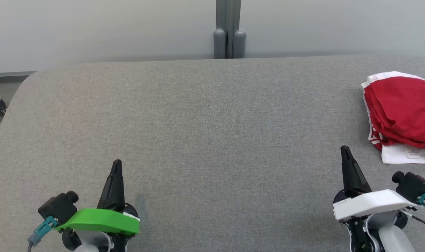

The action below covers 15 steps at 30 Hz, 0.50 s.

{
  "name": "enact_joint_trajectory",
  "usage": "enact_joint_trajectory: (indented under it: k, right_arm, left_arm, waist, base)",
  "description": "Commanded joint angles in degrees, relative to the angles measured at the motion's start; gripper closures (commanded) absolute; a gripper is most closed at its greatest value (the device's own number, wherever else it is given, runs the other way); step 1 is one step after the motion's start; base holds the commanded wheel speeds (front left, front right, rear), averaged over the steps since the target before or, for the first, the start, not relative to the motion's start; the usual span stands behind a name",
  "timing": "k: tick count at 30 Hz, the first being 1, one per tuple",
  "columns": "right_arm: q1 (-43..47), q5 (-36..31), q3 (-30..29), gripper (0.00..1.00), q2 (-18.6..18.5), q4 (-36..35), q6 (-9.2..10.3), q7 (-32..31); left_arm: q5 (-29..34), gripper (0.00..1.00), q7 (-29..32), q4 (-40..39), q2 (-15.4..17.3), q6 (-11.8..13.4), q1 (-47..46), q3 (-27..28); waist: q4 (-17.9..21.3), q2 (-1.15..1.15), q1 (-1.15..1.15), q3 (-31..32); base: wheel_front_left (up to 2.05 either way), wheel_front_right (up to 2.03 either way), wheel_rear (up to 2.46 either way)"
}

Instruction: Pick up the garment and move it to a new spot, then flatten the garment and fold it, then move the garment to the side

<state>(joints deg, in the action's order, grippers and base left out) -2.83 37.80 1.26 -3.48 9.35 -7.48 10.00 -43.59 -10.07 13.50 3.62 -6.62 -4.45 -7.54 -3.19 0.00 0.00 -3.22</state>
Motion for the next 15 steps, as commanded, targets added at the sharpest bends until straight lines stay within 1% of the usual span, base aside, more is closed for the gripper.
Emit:
enact_joint_trajectory:
  k: [1,15]
  right_arm:
    - [-1.57,2.39,-0.31,1.00,-0.48,-0.44,0.00,-0.54]
    - [-2.00,13.46,-1.13,1.00,-0.79,0.50,-0.01,-3.22]
  left_arm:
    - [-2.30,1.00,0.45,-0.58,0.54,-0.30,-1.02,0.60]
    - [-12.31,1.00,3.06,-0.55,0.87,-0.43,-1.23,2.57]
  waist:
    - [0.05,0.00,0.00,0.05]
    - [0.49,0.00,0.00,0.46]
  base:
    - [0.00,0.00,0.00]
    - [0.00,0.00,0.00]
